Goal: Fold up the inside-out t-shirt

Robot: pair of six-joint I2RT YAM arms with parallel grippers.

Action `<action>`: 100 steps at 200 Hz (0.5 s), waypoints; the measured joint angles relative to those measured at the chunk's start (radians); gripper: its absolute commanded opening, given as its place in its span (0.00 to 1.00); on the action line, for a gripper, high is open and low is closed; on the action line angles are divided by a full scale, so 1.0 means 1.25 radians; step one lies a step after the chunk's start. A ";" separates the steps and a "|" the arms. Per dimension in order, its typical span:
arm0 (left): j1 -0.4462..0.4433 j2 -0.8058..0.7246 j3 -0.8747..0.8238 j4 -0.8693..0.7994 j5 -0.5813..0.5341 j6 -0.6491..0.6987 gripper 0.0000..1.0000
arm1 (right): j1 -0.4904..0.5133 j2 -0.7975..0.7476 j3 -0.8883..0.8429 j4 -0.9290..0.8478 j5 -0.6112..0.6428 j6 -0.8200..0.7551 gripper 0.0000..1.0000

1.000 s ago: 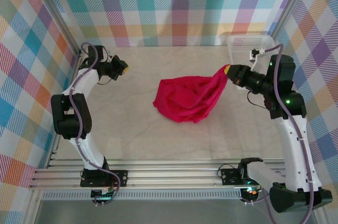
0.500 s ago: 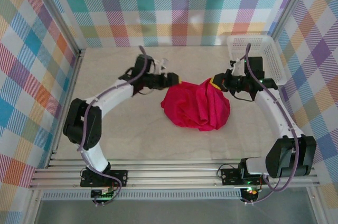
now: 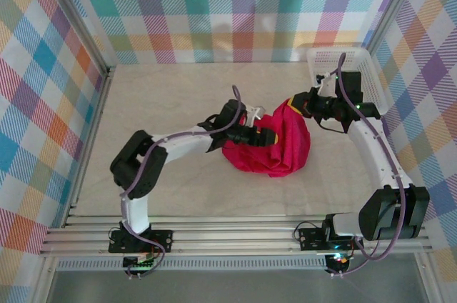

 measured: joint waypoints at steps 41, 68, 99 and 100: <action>-0.023 0.074 0.055 -0.028 -0.036 -0.021 0.00 | -0.006 0.000 0.000 -0.018 0.005 -0.014 0.00; 0.008 0.046 0.103 -0.144 -0.032 0.002 0.00 | -0.034 0.000 0.002 -0.056 0.044 -0.053 0.00; 0.140 -0.083 0.212 -0.361 0.015 0.038 0.00 | -0.071 0.000 -0.005 -0.093 0.112 -0.094 0.00; 0.146 -0.089 0.219 -0.366 0.018 0.039 0.00 | -0.072 0.000 -0.006 -0.093 0.113 -0.095 0.00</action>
